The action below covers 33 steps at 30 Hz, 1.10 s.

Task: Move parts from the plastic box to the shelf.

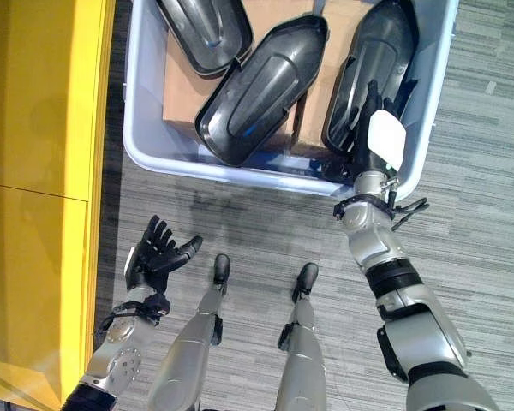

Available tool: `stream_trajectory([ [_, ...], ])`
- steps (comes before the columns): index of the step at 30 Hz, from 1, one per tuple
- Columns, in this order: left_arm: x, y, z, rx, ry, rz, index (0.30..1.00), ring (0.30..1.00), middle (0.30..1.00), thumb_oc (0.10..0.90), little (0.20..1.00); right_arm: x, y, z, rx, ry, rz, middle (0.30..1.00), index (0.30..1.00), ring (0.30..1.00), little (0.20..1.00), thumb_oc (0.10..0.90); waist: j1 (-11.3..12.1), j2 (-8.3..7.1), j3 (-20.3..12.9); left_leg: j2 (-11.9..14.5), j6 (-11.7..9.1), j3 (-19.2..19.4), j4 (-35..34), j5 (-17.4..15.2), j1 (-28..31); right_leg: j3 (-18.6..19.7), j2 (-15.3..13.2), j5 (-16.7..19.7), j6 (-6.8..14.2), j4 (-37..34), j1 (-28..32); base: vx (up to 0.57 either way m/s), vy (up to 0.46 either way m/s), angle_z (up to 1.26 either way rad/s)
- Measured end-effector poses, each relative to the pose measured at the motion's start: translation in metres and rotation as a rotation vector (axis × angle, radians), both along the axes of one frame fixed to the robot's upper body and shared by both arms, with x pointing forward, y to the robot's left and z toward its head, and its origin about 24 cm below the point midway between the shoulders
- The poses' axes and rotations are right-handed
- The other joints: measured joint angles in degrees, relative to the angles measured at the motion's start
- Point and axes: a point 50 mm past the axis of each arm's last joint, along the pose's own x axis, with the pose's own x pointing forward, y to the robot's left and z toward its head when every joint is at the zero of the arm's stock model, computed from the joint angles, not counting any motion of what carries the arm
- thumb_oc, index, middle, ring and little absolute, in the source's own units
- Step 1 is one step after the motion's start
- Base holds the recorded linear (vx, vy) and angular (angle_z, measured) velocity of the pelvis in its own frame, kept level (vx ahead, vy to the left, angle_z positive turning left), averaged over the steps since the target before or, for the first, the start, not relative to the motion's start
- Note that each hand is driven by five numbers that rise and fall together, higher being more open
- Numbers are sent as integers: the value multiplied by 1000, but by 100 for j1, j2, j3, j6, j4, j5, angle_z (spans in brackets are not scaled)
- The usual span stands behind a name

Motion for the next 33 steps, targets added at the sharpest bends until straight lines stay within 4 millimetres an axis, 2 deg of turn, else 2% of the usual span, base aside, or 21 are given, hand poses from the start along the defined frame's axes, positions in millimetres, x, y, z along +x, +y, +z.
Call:
stream_trajectory([
  [11,2,2,-2,5,-1,5,1000,1000,1000,900,1000,9,7,4,-165,59,13,1000,1000,1000,1000,900,28,15,-3,-4,1,-22,1,18,-85,-16,-4,2,2,0,-72,0,0,0],
  [12,3,2,-2,6,-1,6,1000,1000,1000,900,1000,10,5,2,-164,68,5,819,819,819,819,771,30,17,-4,-7,1,-49,1,21,-91,-19,-7,2,2,0,-74,0,0,0],
  [13,3,2,-2,6,-1,5,1000,1000,1000,900,1000,11,5,1,-167,75,0,671,671,671,671,665,30,21,-6,-9,0,-62,1,23,-93,-23,-7,2,2,0,-74,0,0,0],
  [15,3,2,-2,6,-4,5,1000,1000,1000,900,1000,12,5,1,-164,79,-7,564,564,564,564,588,30,26,-9,-9,-1,-72,1,26,-98,-32,-6,2,2,0,-74,0,0,0],
  [16,4,1,-1,6,-5,5,1000,1000,1000,900,1000,12,5,0,-164,81,-10,410,410,410,410,478,30,28,-10,-8,-1,-76,1,28,-101,-37,-7,2,2,0,-75,0,0,0],
  [17,4,1,-1,5,-6,5,1000,1000,1000,900,1000,13,4,0,-168,77,-20,300,300,300,300,400,30,29,-10,-8,-2,-79,1,29,-101,-39,-7,2,2,0,-75,0,0,0],
  [21,6,0,2,5,-17,1,1000,1000,1000,900,1000,14,1,9,-168,19,-53,300,300,300,300,400,19,34,-13,-9,-6,-96,2,53,-106,-42,-8,14,-3,0,-75,0,0,0],
  [33,6,-5,1,7,-14,-19,1000,1000,1000,900,1000,13,-3,11,-148,-10,-71,300,300,300,300,400,11,56,-25,-11,-13,-117,4,176,-140,-54,-6,121,-40,0,-91,0,0,0],
])
